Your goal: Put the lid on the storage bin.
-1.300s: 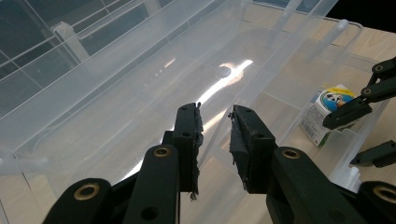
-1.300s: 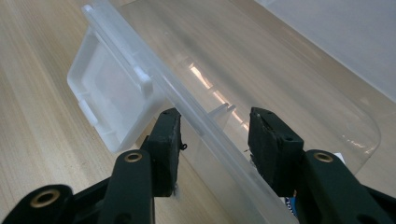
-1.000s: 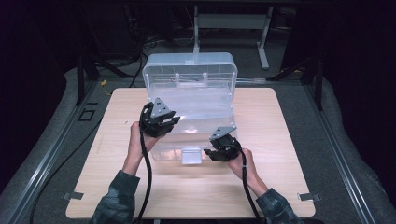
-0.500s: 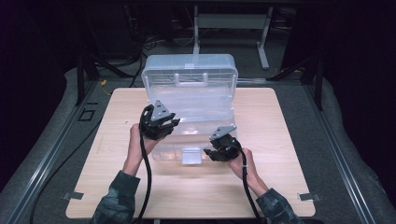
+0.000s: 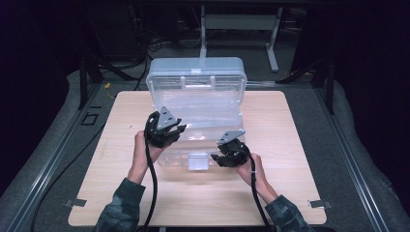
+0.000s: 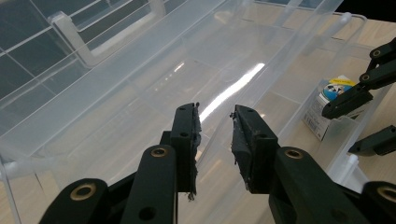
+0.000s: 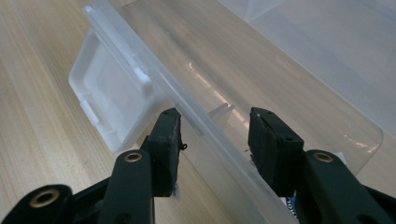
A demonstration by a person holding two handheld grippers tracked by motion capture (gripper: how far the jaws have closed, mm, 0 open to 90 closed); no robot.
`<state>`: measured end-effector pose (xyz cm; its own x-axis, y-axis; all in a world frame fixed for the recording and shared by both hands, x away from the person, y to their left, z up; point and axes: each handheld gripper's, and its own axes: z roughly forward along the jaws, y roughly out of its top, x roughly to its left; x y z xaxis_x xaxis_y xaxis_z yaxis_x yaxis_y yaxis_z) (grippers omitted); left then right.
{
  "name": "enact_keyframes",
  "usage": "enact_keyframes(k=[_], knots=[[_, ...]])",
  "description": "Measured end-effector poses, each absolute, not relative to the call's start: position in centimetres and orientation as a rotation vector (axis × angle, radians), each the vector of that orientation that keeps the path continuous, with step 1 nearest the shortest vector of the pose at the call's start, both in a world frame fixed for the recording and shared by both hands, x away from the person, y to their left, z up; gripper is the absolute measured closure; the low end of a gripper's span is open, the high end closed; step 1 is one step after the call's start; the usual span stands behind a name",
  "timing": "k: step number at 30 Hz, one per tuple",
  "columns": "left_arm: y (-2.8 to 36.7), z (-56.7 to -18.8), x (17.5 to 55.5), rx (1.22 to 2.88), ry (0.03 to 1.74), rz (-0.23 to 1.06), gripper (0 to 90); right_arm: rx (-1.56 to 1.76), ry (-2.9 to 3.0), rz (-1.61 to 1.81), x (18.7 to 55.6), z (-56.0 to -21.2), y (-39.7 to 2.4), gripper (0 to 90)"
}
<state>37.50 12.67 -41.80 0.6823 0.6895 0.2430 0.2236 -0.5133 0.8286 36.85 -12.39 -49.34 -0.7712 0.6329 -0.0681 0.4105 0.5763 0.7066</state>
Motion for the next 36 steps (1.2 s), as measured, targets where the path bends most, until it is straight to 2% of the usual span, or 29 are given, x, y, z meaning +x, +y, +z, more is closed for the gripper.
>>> enact_keyframes(k=[10, 17, 29, 36], knots=[[12.6, -42.0, 37.3, 2.072, 0.696, 0.731, 70.0, 0.858, 2.492, 1.015, 36.8, -49.2, -12.6, 54.6], [12.6, -42.0, 37.3, 2.072, 0.693, 0.731, 70.0, 0.890, 2.490, 1.028, 36.7, -48.7, -13.3, 50.7], [12.6, -42.0, 37.2, 2.071, 0.696, 0.726, 70.0, 0.837, 2.435, 1.113, 34.7, -44.5, -14.2, 51.2], [12.6, -42.1, 37.1, 2.068, 0.699, 0.726, 70.0, 0.837, 2.371, 1.214, 35.0, -41.7, -14.9, 51.4]])
